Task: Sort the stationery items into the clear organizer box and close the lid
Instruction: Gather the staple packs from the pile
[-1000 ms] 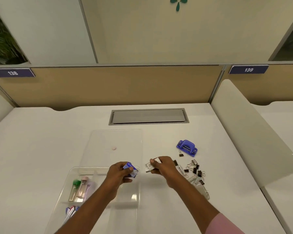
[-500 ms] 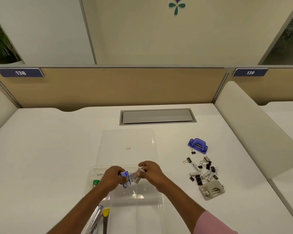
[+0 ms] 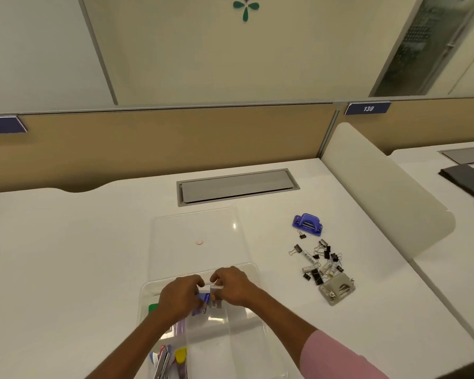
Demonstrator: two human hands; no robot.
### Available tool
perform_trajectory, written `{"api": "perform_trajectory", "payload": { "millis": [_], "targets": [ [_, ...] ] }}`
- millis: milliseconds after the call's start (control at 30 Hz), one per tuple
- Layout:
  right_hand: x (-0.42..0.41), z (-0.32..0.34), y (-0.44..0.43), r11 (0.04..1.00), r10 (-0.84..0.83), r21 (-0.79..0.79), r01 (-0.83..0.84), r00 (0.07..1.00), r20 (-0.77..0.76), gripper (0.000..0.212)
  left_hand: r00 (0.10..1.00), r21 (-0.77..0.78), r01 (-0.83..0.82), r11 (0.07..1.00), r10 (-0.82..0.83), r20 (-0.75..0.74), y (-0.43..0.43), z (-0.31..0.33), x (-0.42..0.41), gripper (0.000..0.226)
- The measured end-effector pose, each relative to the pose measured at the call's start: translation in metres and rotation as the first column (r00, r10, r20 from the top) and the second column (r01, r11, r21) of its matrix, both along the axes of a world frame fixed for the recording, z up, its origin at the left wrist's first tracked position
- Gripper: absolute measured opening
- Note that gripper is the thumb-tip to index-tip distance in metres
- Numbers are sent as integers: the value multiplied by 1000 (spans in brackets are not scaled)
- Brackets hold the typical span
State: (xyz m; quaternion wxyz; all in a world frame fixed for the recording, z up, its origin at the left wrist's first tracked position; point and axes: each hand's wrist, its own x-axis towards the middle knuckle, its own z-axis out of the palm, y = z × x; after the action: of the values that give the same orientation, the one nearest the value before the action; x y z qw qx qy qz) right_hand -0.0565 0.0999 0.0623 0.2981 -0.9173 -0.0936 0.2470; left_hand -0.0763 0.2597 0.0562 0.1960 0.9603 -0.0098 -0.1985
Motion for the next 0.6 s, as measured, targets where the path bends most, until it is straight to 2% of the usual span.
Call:
{"api": "perform_trajectory", "payload": {
  "millis": [167,300,433,600],
  "targets": [
    [-1,-4,7,990,67,-125,-66,998,4,42,990,106,132,986,-137,34,2,-8,4,41],
    [-3,-6,9,981,108,-169,-98,993,52,48,978,115,193,974,-200,54,5,-14,7,42],
    [-5,-10,5,994,44,-101,-33,994,105,53,976,88,183,979,-191,101,3,-15,8,41],
    [-6,-10,-8,991,-62,122,52,995,80,55,978,22,164,986,-166,124,-3,-11,8,38]
  ]
}}
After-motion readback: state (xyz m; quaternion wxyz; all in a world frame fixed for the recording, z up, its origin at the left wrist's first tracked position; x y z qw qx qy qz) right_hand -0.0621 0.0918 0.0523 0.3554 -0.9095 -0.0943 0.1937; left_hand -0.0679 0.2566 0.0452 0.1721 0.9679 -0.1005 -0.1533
